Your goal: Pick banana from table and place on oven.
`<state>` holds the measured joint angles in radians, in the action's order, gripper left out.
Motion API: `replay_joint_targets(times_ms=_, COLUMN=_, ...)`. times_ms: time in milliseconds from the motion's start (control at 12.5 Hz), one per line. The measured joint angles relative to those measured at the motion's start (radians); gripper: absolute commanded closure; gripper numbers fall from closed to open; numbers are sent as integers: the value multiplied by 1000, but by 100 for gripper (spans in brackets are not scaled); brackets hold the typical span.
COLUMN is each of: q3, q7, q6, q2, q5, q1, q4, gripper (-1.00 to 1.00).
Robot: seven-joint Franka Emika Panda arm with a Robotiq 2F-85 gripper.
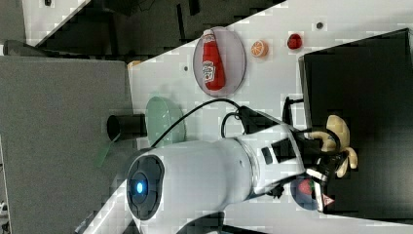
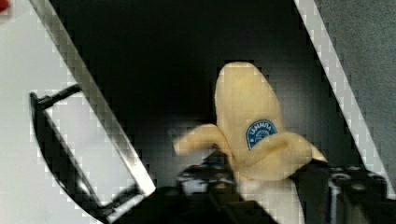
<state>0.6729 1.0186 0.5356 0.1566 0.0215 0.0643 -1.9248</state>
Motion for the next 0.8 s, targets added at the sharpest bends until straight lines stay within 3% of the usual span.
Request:
replay_joint_targets(times_ms=160, q3=-8, q7=17, q6=11, q2=12, q5=8, q1=-8, q4=14, gripper=-88)
replay_joint_targets(times_ms=240, q3=-10, q7=21, q6=0, q2=19, q5=2, q1=-12, q4=17, gripper=-100)
replay_joint_targets(times_ms=640, q3=-40, q7=20, q6=-114, q2=-8, q5=1, q1=-18, q4=90, gripper=-100)
replay_joint_targets(times_ms=800, q3=-70, q7=-53, q6=-306, q2=-81, q5=34, q1=-23, q4=135, gripper=-100)
